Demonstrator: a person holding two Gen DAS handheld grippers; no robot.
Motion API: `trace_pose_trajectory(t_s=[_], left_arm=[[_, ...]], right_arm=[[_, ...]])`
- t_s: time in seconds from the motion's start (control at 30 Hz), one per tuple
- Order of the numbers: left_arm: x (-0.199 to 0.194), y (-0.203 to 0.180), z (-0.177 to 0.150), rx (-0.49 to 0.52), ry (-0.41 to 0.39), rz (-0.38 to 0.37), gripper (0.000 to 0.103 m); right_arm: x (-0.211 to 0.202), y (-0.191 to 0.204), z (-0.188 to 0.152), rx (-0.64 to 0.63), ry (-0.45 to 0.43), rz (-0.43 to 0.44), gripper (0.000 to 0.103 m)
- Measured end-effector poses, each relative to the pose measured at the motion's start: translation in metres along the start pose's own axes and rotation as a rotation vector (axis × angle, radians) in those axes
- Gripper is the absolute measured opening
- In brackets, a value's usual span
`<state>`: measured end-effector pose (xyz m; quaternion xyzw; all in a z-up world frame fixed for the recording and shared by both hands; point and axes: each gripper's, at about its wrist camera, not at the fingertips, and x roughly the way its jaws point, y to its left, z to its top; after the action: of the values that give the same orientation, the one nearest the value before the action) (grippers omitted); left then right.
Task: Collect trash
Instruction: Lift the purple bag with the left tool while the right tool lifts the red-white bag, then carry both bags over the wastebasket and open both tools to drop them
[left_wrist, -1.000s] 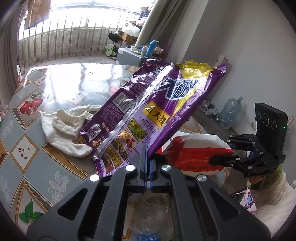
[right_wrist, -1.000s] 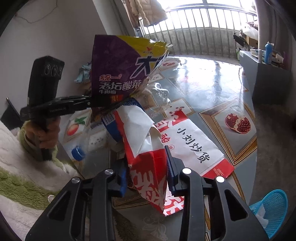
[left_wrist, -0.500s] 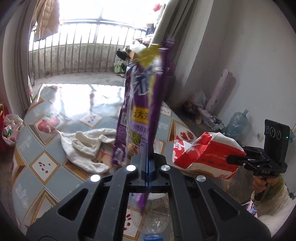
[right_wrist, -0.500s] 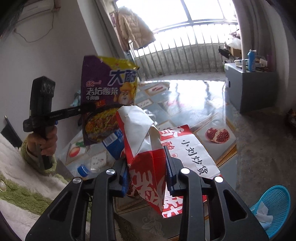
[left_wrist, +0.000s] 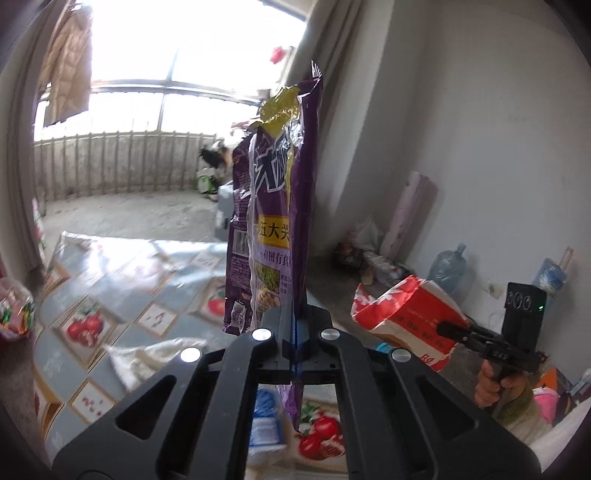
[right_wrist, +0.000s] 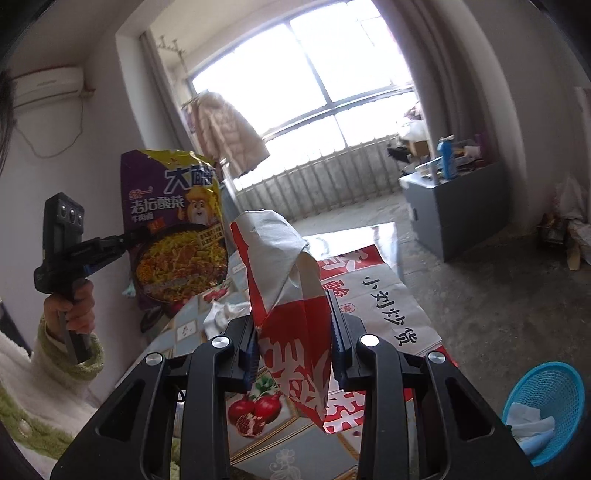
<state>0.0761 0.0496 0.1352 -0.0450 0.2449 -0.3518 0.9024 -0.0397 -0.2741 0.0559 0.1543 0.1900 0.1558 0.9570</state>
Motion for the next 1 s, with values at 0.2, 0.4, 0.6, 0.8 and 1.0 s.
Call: trace_pose_trajectory(t_s=[0.2,0.4,0.6,0.8,1.0], left_arm=[[0.062,-0.065,0.031,0.09,0.074,-0.195,0.0],[0.176,-0.154,0.03,0.208,0.296,-0.337,0.0],[0.279,-0.224,-0.005,0.312,0.465,-0.366,0.0],[0.353,-0.268,-0.041,0.358,0.573,-0.383,0.0],[0.409,-0.293,-0.078,0.374,0.663,-0.375,0.0]], right_arm=[[-0.041,-0.036,0.001,0.083,-0.079,-0.187,0.031],[-0.077,-0.101,-0.021,0.268,-0.113,-0.399,0.031],[-0.088,-0.177,-0.055,0.425,-0.049,-0.608,0.031],[-0.054,-0.263,-0.089,0.511,0.099,-0.771,0.033],[-0.006,-0.343,-0.134,0.659,0.214,-0.759,0.056]])
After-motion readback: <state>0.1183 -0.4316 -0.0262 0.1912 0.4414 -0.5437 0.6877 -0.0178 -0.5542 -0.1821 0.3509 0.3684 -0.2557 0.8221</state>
